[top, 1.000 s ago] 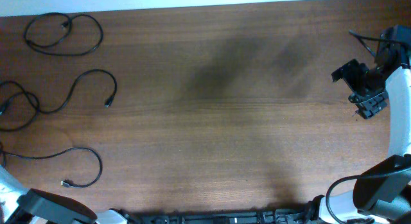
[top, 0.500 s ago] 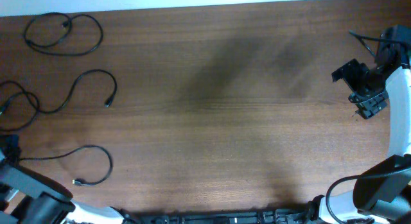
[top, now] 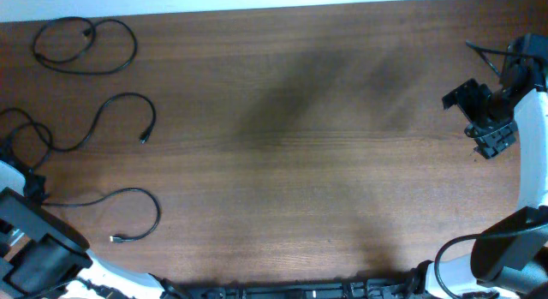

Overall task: Untangle cables
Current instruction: 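Lay the cable at the lower left and adjust it with the left gripper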

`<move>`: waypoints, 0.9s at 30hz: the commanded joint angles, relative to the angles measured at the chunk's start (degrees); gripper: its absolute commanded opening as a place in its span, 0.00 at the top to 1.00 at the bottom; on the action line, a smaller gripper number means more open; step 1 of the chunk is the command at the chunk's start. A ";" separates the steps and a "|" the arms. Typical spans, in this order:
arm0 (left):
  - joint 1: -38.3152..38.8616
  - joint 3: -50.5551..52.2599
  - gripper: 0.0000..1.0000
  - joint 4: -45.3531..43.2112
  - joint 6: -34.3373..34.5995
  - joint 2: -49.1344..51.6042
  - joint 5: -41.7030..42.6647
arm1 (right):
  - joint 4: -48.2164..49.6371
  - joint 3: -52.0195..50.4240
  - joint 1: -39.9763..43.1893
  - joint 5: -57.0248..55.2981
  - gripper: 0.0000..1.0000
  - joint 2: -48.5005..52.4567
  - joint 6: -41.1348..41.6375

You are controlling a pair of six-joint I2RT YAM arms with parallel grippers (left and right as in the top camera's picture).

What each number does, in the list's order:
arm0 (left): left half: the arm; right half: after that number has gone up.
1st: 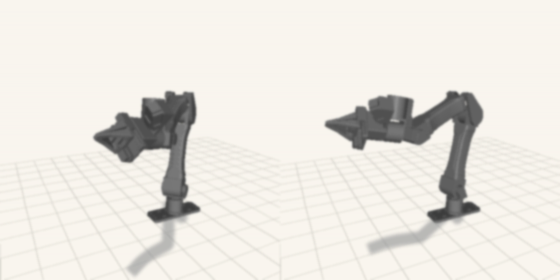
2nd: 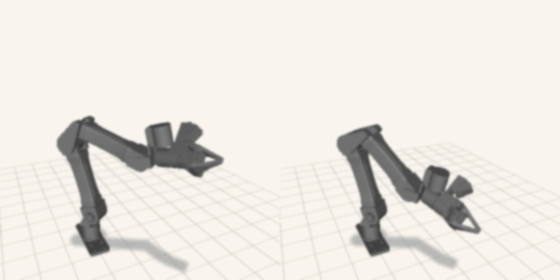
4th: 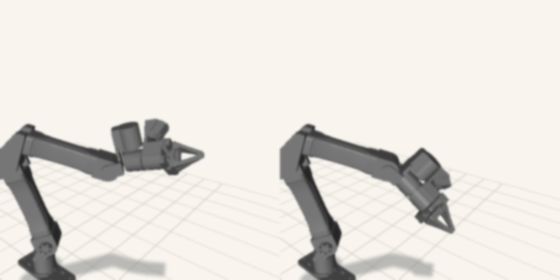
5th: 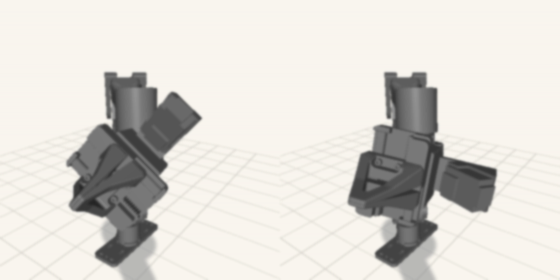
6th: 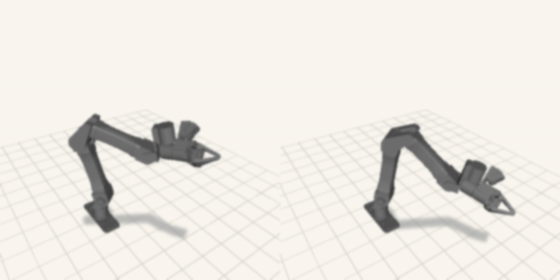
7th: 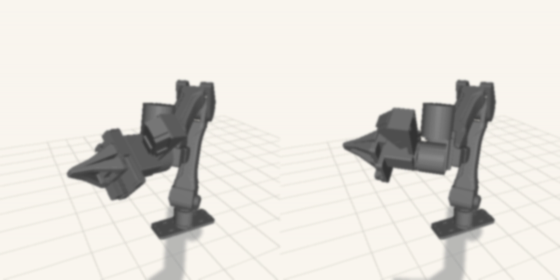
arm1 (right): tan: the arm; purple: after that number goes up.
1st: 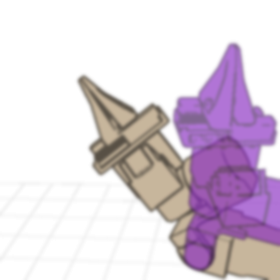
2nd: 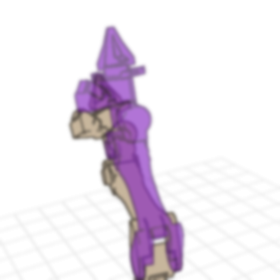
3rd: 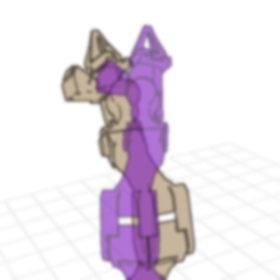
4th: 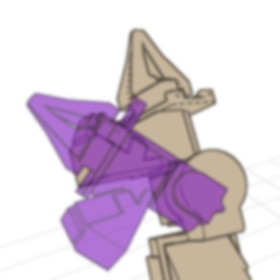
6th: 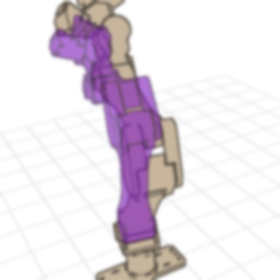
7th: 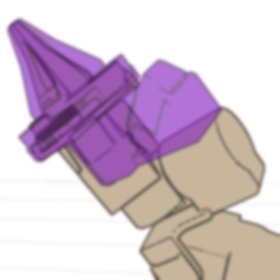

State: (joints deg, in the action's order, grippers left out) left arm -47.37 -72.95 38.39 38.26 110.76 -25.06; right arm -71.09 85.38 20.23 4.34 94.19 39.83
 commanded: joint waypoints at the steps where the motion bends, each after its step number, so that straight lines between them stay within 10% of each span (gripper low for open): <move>1: -0.39 -0.85 0.66 -1.88 -5.60 0.57 2.84 | -0.07 0.28 0.09 -0.52 0.02 -0.17 -0.44; 5: -0.39 -9.25 0.35 4.13 -5.62 0.11 3.30 | -0.07 0.28 0.09 -0.52 0.02 -0.17 -0.44; 10: -0.39 -22.86 0.30 16.46 -5.57 0.11 3.50 | -0.07 0.28 0.09 -0.50 0.01 -0.17 -0.44; 16: -0.39 -19.06 0.41 21.38 -2.91 2.93 6.49 | -0.07 0.28 0.07 -0.50 0.02 -0.17 -0.44; 22: -0.39 -18.47 0.83 23.65 -2.93 5.84 9.31 | -0.07 0.28 0.07 -0.50 0.02 -0.17 -0.44; 27: -0.39 -17.84 0.93 22.97 -2.93 6.56 9.49 | -0.07 0.28 0.07 -0.52 0.02 -0.17 -0.44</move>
State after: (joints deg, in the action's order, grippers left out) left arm -47.37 -91.66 61.67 35.11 116.55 -15.99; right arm -71.11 85.38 20.23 4.36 94.19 39.88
